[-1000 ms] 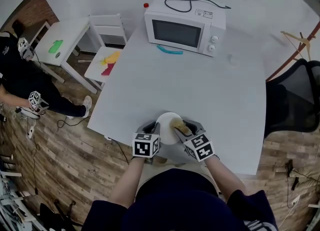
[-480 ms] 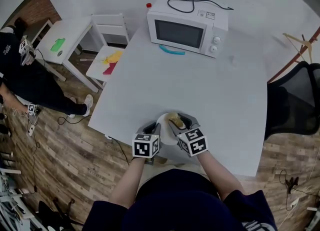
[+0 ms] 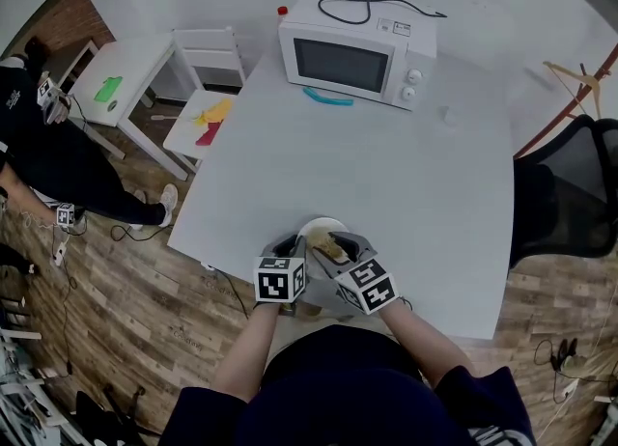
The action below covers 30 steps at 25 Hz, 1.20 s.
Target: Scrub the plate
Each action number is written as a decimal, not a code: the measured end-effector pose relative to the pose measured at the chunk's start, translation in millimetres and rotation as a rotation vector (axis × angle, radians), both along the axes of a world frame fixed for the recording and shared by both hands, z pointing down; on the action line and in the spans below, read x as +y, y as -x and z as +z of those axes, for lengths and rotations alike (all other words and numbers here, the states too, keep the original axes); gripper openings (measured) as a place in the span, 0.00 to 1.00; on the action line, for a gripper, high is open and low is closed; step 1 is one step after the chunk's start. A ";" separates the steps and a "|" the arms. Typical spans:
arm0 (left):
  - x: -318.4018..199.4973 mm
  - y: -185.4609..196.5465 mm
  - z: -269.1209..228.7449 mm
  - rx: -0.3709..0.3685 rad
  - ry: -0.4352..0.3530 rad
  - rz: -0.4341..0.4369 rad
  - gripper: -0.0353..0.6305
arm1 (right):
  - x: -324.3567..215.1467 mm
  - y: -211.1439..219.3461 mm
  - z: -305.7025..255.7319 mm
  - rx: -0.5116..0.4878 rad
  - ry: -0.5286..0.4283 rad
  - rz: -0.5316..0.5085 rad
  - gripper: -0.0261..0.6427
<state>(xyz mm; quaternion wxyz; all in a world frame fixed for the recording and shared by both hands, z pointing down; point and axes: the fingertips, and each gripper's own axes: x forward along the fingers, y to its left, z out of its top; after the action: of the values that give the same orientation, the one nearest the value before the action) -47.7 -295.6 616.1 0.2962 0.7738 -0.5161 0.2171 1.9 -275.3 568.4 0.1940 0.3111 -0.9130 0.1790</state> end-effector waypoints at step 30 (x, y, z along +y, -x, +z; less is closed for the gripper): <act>-6.7 10.3 34.4 -0.104 0.040 0.009 0.14 | 30.3 -57.7 8.8 -0.005 0.070 0.113 0.31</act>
<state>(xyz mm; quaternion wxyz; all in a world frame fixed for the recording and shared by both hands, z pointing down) -58.1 -302.2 650.5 0.2835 0.7575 -0.5230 0.2688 59.5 -245.0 577.3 0.1920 0.3548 -0.8876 0.2224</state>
